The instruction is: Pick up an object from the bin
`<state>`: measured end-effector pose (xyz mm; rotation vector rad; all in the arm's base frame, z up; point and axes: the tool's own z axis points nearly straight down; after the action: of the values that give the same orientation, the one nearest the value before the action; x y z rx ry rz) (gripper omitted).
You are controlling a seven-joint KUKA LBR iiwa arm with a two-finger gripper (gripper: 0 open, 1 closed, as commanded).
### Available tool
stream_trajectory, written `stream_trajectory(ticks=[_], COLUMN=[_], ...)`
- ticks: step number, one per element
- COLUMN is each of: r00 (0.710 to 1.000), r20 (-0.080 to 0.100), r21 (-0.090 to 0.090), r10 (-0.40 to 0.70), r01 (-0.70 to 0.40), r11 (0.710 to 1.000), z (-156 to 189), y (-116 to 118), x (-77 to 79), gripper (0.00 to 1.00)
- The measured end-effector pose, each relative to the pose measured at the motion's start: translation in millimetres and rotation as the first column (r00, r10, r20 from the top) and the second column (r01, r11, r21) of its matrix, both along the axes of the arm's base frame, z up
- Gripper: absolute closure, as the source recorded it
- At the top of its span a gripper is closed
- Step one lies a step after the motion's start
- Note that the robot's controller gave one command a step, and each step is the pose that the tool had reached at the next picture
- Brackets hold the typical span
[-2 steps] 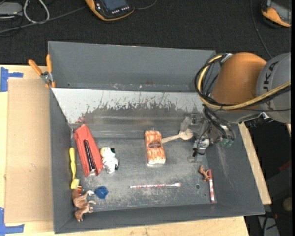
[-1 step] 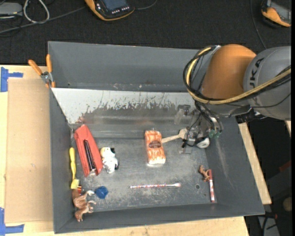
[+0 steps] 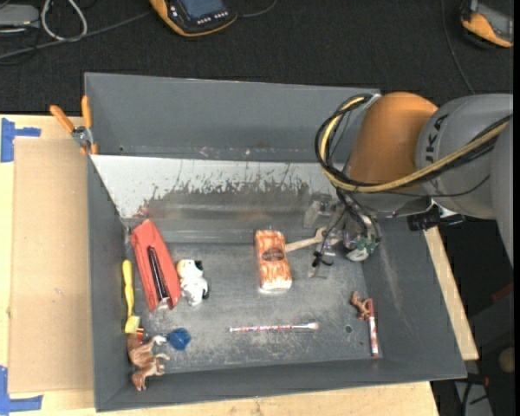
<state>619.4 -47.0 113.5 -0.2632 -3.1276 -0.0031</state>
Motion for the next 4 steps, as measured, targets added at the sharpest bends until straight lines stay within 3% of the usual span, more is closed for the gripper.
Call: stream_trajectory(ticks=[1, 2, 4], r00=[1.0, 0.983, 0.983], r20=[0.014, 0.013, 0.012], r21=[-0.001, -0.001, -0.001], r10=[-0.011, 0.183, 0.184], r01=[0.011, -0.183, -0.184], r11=[1.0, 0.983, 0.983], z=[-45.2, -43.1, -31.3], y=[-19.4, -28.4, -28.0], x=[-4.2, 0.8, 0.4], gripper=[0.0, 1.0, 1.0])
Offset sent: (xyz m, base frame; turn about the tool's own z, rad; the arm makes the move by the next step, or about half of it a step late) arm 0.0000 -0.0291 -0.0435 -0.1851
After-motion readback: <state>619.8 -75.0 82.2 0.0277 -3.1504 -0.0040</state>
